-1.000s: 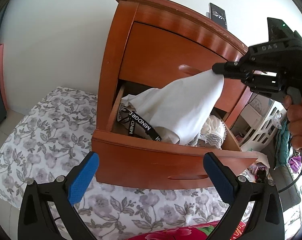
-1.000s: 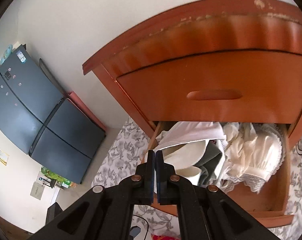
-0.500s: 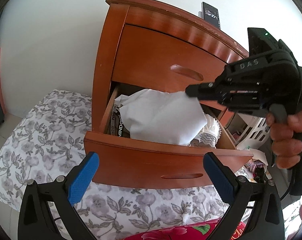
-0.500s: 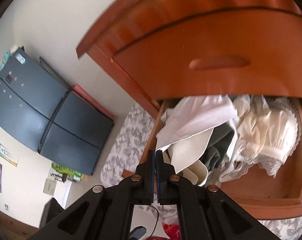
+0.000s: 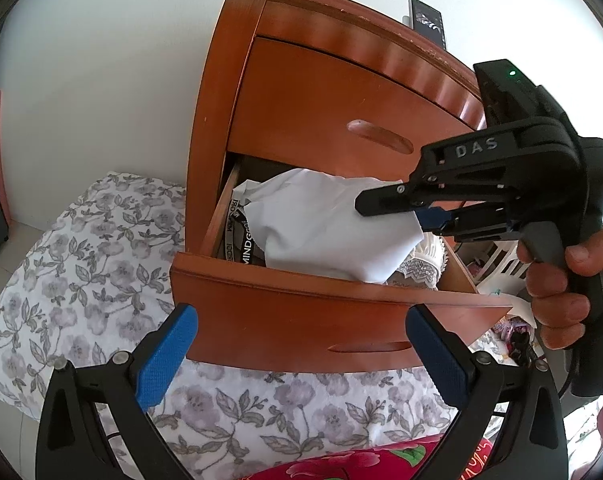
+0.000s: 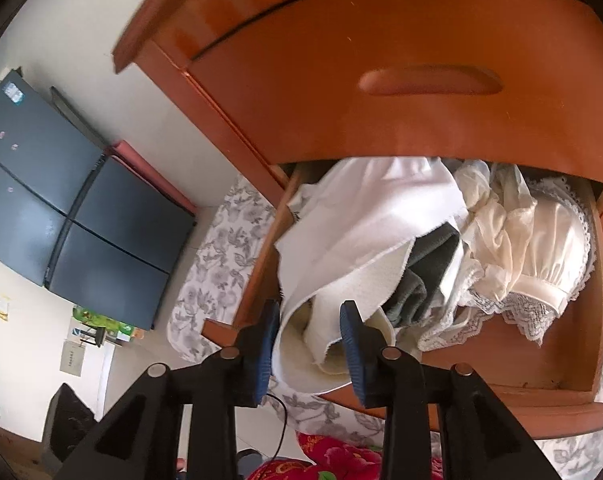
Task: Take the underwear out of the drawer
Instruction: 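Lift the white cloth up out of the drawer with the right tool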
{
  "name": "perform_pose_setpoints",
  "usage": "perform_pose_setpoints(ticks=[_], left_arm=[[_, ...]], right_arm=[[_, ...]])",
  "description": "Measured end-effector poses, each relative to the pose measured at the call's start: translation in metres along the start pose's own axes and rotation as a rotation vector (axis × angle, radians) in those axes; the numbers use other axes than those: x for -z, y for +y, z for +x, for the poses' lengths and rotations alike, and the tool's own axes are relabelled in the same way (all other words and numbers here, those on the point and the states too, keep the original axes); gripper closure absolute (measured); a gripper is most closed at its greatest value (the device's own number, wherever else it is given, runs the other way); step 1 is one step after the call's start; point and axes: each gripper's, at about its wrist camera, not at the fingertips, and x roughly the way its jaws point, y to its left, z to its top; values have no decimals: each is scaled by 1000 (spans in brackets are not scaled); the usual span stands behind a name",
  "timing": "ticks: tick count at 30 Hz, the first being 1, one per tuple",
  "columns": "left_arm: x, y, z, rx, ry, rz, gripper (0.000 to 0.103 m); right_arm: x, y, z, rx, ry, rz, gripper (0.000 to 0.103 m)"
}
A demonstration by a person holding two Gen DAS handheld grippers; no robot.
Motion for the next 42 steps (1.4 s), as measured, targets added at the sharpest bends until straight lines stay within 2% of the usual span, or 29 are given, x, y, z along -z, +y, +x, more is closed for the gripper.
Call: perform_pose_setpoints(ticks=[7,11,13,14,15,17,24,31,36,42], left_arm=[[1,1,3,-3,11,1,0],[1,2,5,-5,14,0,0],[1,3,5,-5,15,-1,0],[1,3,5,-6,15,-2,0],[1,4,6,-7,16,-4,0],[1,5,7,-7,16,-6,0],[0,7,7,-11,11,-6,0],[-2,8,7,-17,5,-8,0],[-2,7,6,-17,0,-8,0],[-2,4,5,-18,2,5,0]], right_arm=[[-4,-6,27,49,63,8,57],[-7,-6,41,48,82,2,57],[-8,-7,44,34,73,5,64],[-7,-9,44,26,66,15,80],[-7,-12,44,-2,61,34,91],[-7,-18,42,-45,47,65,97],[-12,-29,20,-248,-54,140,99],[-24,-27,-13,-341,-154,139,99],[-23,-24,-24,-412,-189,132,99],[-25,-3,-28,-486,-206,94,99]])
